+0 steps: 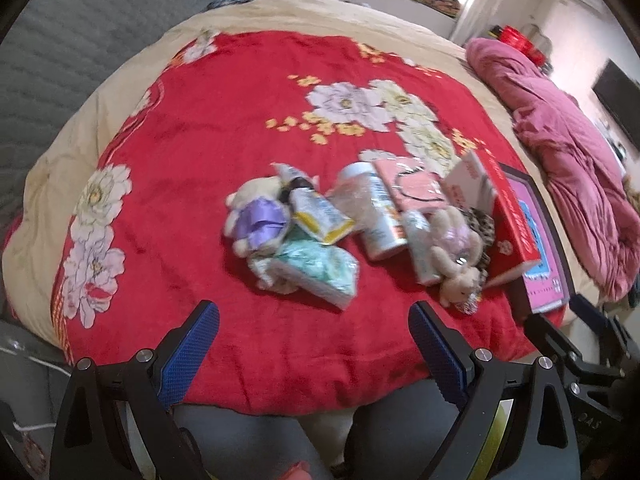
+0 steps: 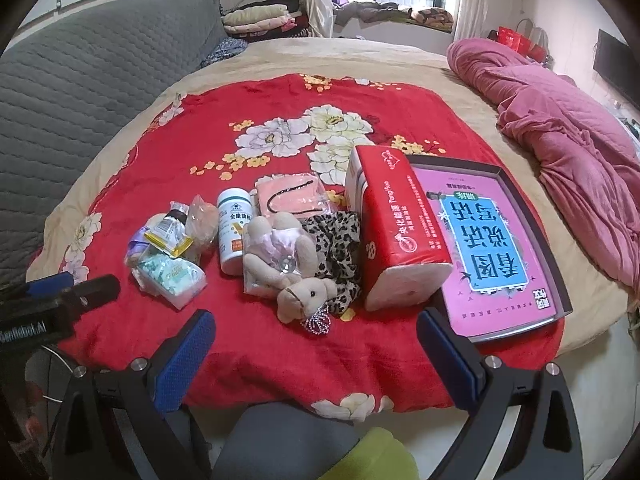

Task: Organize soft objects
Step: 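Reach both tools toward the cluster of items on the red bedcover, then grasp the plush bunny with the right tool while the left tool grasps the green tissue pack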

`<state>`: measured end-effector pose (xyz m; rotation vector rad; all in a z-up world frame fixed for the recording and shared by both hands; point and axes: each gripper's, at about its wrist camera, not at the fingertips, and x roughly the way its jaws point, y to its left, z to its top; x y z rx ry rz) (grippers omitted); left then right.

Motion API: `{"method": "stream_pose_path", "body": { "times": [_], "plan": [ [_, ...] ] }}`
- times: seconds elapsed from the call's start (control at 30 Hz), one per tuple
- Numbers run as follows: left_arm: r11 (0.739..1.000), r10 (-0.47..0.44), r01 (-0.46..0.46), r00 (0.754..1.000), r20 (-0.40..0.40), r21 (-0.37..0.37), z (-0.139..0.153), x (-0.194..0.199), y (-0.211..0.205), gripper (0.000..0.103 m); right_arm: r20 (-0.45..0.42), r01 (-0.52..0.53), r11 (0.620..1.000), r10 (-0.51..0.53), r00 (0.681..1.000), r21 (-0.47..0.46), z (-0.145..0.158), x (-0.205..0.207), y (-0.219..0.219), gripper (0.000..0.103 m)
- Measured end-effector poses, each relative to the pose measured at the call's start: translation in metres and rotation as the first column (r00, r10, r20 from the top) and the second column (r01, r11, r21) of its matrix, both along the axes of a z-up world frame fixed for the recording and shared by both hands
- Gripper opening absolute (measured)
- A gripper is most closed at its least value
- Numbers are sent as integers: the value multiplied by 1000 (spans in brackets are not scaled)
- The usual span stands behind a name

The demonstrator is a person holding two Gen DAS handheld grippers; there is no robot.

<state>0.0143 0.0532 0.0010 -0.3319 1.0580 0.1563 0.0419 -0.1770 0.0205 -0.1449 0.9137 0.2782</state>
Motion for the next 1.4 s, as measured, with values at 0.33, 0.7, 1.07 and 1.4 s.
{"method": "stream_pose_path", "body": {
  "times": [0.33,0.7,1.07,1.4],
  "plan": [
    [1000,8,-8,999,-32,-21,-14,42,31,96,-34,-17,997,20,999,69,-14,12,11,101],
    [991,-11,-1,996,-88,-135,-50,40,15,94,-89,-22,999,26,996,42,-32,21,12,101],
    [959,44,-84,987,-154,-270,-84,58,5,59,-114,-28,1000,29,993,15,-44,27,7,101],
    [898,123,-194,972,-198,-395,-99,67,14,41,-119,-23,1000,21,993,-14,-60,39,10,87]
  ]
}}
